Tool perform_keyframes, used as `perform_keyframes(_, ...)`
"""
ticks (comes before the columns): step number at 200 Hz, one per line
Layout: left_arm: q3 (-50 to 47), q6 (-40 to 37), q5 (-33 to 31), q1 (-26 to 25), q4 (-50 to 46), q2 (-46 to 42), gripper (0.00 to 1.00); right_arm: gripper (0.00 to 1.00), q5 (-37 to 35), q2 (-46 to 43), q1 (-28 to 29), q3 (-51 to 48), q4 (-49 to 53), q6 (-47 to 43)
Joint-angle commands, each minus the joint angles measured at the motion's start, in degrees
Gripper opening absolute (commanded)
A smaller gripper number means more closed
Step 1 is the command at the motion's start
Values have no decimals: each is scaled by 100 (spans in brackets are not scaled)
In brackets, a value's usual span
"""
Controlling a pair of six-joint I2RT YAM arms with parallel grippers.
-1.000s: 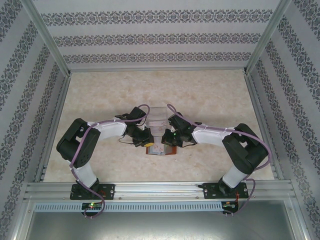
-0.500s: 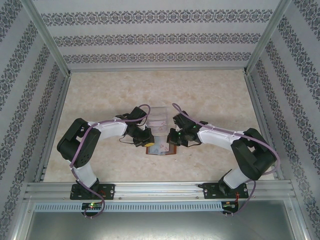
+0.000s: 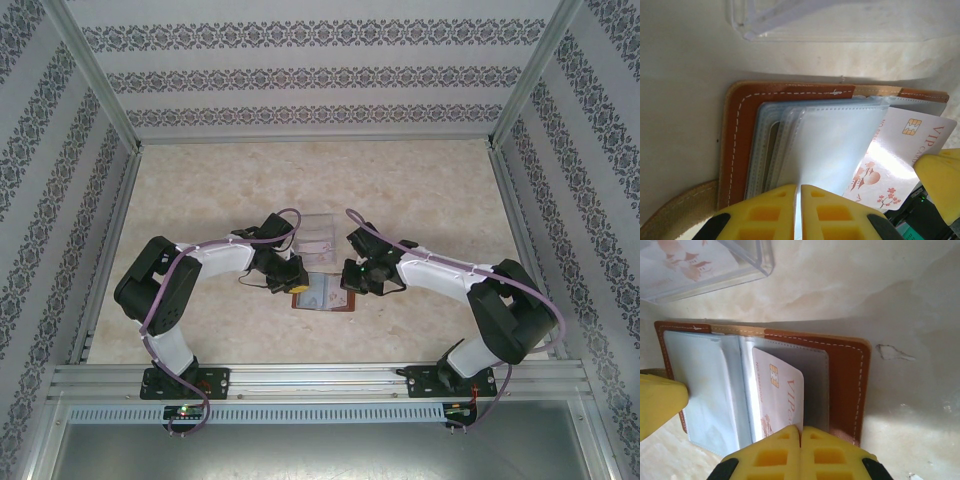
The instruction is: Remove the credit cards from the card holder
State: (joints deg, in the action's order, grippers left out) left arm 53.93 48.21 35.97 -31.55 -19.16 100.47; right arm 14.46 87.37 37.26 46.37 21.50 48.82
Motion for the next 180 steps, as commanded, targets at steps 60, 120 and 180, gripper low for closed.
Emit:
perform_keyframes(60,98,-92,-120,-97,-257,120,11,11,486,119,180,101,-475,386)
perform_keyframes(120,64,-74,-89,-106,-185,144,11,6,291,-7,299,30,-436,489)
perform_keyframes(180,6,-105,-159,-106,-246,-53,11,6,-211,-409,270,290,213,-80)
